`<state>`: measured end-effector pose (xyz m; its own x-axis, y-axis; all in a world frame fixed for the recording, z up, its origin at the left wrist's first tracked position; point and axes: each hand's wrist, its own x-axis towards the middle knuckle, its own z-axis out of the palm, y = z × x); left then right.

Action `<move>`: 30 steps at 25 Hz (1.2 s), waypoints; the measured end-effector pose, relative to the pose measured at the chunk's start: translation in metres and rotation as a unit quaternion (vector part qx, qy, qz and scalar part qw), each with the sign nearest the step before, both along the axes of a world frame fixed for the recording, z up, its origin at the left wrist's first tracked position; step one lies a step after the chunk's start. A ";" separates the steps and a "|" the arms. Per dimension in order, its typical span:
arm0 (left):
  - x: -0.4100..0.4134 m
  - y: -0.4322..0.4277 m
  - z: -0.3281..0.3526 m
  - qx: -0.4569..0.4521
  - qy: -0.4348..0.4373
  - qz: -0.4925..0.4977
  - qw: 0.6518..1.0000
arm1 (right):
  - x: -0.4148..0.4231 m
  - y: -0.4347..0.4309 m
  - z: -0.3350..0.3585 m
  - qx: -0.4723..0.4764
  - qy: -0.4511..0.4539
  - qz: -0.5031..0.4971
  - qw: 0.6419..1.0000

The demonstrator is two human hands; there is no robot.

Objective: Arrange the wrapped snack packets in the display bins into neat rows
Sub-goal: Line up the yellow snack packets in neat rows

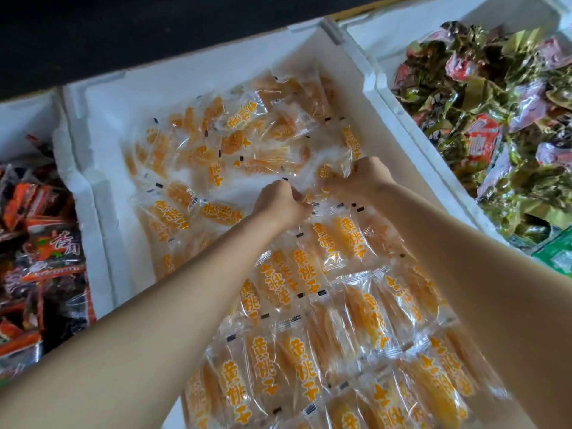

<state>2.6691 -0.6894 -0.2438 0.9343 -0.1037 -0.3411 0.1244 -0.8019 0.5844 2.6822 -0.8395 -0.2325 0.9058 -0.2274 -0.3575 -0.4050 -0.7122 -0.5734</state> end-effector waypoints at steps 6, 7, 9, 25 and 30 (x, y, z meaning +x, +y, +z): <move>0.005 0.006 0.007 0.008 0.050 -0.022 0.998 | 0.006 0.009 0.004 0.035 0.038 0.013 0.999; 0.004 0.008 0.007 0.015 0.051 -0.031 0.998 | 0.005 0.010 0.004 0.038 0.031 0.008 0.999; 0.003 0.013 0.006 0.008 0.034 -0.021 0.999 | 0.005 0.011 0.002 0.044 0.015 -0.001 0.999; -0.003 -0.006 0.012 -0.239 -0.025 0.219 0.946 | 0.000 0.031 0.000 0.188 -0.105 -0.013 0.976; -0.023 -0.007 0.034 -0.308 -0.087 0.231 0.919 | -0.009 0.021 0.024 0.200 -0.213 -0.016 0.956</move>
